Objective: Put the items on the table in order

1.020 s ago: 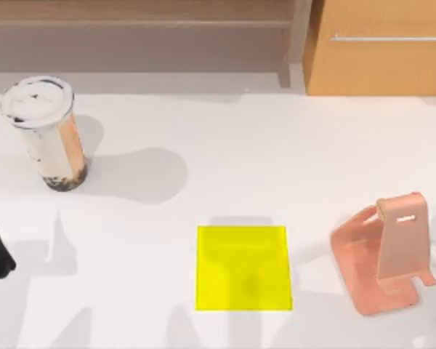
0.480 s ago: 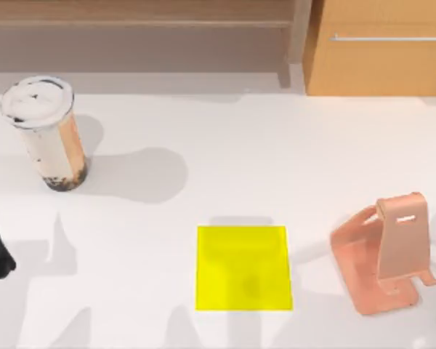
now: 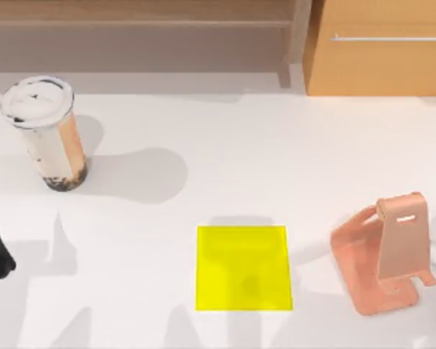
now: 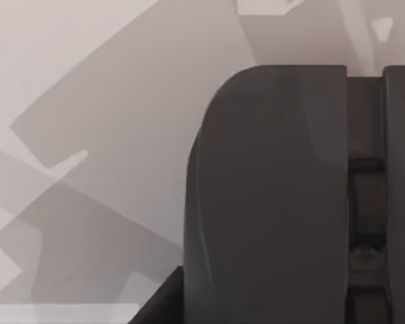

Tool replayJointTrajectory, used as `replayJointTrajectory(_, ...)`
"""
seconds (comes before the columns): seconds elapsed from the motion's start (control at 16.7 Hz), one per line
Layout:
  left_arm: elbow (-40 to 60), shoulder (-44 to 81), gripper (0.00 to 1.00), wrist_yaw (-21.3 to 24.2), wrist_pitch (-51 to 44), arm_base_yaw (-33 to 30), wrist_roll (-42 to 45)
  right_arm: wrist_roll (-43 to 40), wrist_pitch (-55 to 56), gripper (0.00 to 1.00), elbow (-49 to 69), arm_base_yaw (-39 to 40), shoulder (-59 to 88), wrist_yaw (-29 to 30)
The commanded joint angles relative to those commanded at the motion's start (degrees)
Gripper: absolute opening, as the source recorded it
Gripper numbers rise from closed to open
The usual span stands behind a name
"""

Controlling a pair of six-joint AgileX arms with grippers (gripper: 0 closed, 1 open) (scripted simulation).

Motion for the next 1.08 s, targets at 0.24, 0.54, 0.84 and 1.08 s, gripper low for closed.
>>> replayJointTrajectory(0.24, 0.0, 0.0, 1.0, 0.0, 0.0, 0.0, 0.0, -0.3, -6.4, 0.0, 3.8, -0.1, -2.0, 0.0)
replayJointTrajectory(0.54, 0.0, 0.0, 1.0, 0.0, 0.0, 0.0, 0.0, -0.5, -19.6, 0.0, 11.9, -0.1, -7.1, 0.0)
replayJointTrajectory(0.84, 0.0, 0.0, 1.0, 0.0, 0.0, 0.0, 0.0, -0.4, -24.7, 0.0, 15.2, -0.2, -9.5, 0.0)
replayJointTrajectory(1.08, 0.0, 0.0, 1.0, 0.0, 0.0, 0.0, 0.0, 0.3, -24.6, 0.0, 15.4, 0.2, -9.3, 0.1)
